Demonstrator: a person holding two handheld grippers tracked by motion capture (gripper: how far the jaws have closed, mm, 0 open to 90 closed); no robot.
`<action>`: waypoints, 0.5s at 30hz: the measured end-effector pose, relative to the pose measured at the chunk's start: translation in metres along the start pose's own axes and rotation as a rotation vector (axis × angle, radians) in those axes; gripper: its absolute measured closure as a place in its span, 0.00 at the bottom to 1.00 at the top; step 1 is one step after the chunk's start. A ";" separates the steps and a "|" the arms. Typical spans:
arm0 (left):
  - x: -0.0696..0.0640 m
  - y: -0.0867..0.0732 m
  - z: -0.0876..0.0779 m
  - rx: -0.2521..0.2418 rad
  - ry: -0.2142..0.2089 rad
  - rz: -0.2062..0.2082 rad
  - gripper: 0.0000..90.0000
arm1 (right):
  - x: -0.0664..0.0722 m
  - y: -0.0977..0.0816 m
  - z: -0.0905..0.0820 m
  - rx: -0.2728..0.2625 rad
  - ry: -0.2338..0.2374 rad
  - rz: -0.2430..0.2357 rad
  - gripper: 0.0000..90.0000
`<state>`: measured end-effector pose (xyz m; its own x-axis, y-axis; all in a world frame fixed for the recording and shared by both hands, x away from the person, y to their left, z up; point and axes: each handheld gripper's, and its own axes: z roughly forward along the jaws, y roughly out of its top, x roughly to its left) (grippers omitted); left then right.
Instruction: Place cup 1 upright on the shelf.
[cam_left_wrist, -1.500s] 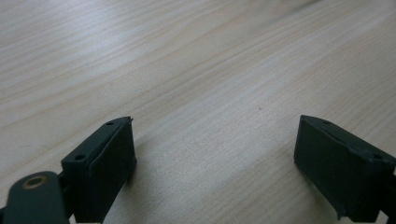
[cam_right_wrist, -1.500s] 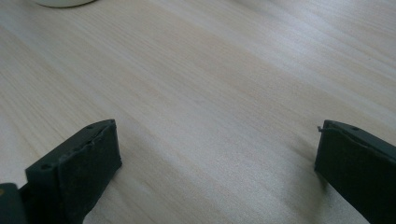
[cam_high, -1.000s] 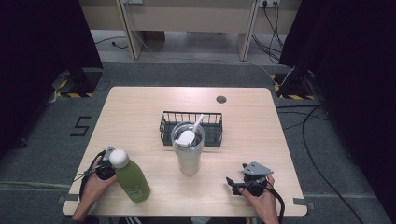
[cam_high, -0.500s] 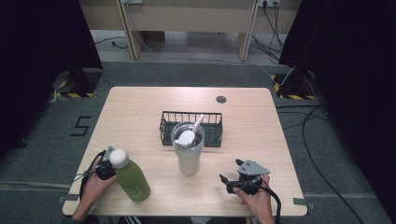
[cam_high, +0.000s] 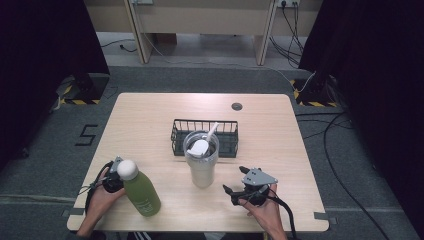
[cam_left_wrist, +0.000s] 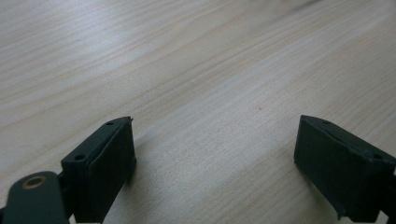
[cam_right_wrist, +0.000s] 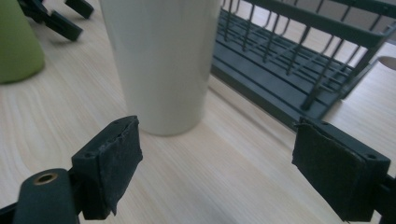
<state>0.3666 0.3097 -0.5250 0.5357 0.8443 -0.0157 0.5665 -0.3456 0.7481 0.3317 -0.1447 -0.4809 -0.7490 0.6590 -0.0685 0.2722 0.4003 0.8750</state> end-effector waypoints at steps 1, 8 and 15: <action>0.000 0.000 0.000 0.000 0.000 0.000 0.13 | 0.000 0.001 0.001 -0.006 0.010 0.002 0.17; 0.000 0.000 0.000 0.000 0.000 0.000 0.13 | 0.006 0.005 0.012 -0.015 0.039 -0.011 0.17; 0.000 0.000 0.000 0.000 0.000 0.000 0.13 | 0.014 0.011 0.023 -0.034 0.065 -0.034 0.17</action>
<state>0.3666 0.3097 -0.5250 0.5357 0.8442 -0.0159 0.5667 -0.3455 0.7480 0.3385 -0.1165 -0.4839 -0.7956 0.6019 -0.0679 0.2261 0.3991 0.8886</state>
